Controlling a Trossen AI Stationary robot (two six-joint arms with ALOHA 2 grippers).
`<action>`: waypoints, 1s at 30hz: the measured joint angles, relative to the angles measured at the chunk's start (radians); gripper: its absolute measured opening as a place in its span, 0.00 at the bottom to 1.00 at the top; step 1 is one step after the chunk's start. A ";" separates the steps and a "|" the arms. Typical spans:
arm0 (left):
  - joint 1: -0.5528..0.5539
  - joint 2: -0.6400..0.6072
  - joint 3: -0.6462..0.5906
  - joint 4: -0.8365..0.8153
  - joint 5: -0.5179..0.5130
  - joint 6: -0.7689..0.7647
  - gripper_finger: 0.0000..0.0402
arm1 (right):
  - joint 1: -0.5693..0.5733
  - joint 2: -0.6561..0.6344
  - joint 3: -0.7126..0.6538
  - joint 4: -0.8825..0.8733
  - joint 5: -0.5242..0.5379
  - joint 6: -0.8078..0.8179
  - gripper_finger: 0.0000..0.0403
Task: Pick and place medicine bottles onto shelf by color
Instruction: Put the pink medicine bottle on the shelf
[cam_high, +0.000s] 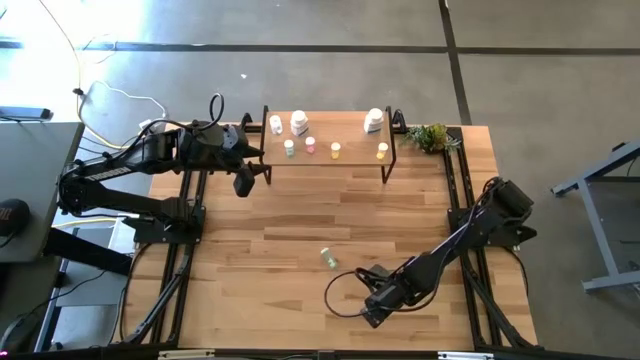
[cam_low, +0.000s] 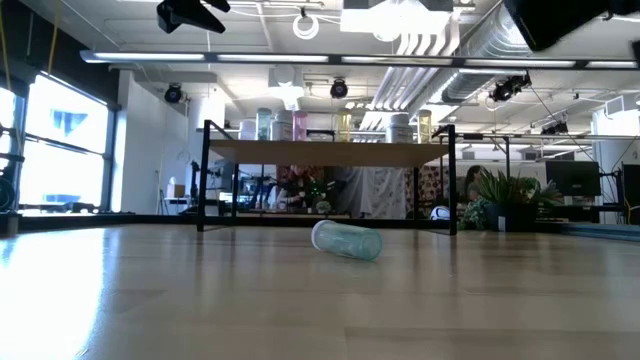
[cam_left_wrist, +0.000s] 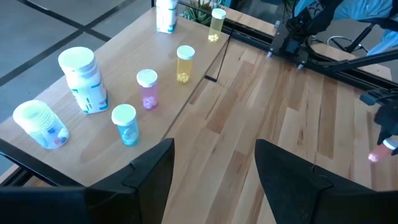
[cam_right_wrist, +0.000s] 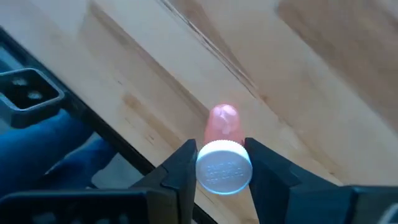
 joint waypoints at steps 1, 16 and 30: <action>0.000 0.000 0.000 0.000 -0.004 0.000 0.53 | -0.008 0.000 0.019 -0.019 0.009 -0.021 0.27; 0.000 0.000 0.000 0.000 -0.063 0.020 0.53 | -0.269 0.000 0.306 -0.282 0.105 -0.380 0.26; 0.000 0.000 0.000 0.001 -0.105 0.078 0.53 | -0.575 -0.001 0.648 -0.495 0.244 -0.663 0.26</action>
